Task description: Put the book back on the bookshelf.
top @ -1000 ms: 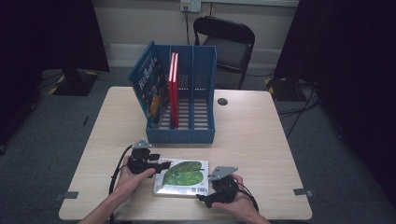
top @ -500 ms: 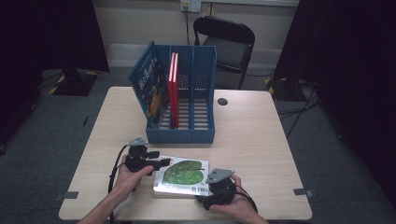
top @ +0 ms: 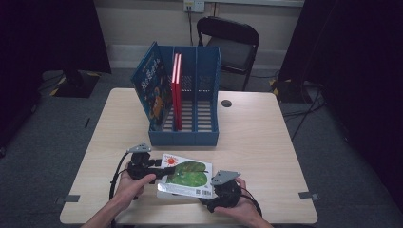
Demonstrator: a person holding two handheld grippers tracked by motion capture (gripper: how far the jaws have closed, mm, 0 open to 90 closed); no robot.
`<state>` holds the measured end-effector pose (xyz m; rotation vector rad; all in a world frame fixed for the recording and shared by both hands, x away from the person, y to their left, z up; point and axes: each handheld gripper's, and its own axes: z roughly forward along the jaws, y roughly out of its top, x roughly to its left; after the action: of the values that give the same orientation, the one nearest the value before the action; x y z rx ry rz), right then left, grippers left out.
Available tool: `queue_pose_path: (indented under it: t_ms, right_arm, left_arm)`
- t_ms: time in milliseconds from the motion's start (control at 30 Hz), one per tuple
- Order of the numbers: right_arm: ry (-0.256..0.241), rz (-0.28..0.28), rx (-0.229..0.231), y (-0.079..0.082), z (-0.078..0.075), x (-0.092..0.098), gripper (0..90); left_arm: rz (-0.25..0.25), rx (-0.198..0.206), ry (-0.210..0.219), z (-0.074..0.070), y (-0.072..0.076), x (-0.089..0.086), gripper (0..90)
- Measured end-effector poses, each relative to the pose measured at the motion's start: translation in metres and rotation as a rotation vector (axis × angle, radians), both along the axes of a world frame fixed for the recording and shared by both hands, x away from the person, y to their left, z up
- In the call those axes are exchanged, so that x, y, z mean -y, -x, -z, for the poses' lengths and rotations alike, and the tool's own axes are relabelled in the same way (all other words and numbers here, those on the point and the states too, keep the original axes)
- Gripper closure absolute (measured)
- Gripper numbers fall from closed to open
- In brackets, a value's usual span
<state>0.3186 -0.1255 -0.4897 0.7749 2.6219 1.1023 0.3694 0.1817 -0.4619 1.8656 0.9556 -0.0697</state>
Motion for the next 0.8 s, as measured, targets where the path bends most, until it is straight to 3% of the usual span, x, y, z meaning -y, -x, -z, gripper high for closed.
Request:
queue_pose_path:
  t_ms: [233, 667, 800]
  right_arm:
    - [0.000, -0.011, 0.003, -0.001, -0.001, 0.000, 13.4]
    - [0.016, -0.020, -0.009, 0.000, -0.001, 0.002, 15.1]
    - [-0.014, -0.020, -0.012, 0.001, -0.005, 0.005, 17.2]
  left_arm:
    - [0.091, -0.025, -0.042, 0.007, 0.001, 0.015, 48.9]
    - [0.123, -0.043, -0.052, 0.010, -0.001, 0.014, 58.0]
    - [0.129, -0.039, -0.057, 0.010, 0.000, 0.014, 58.2]
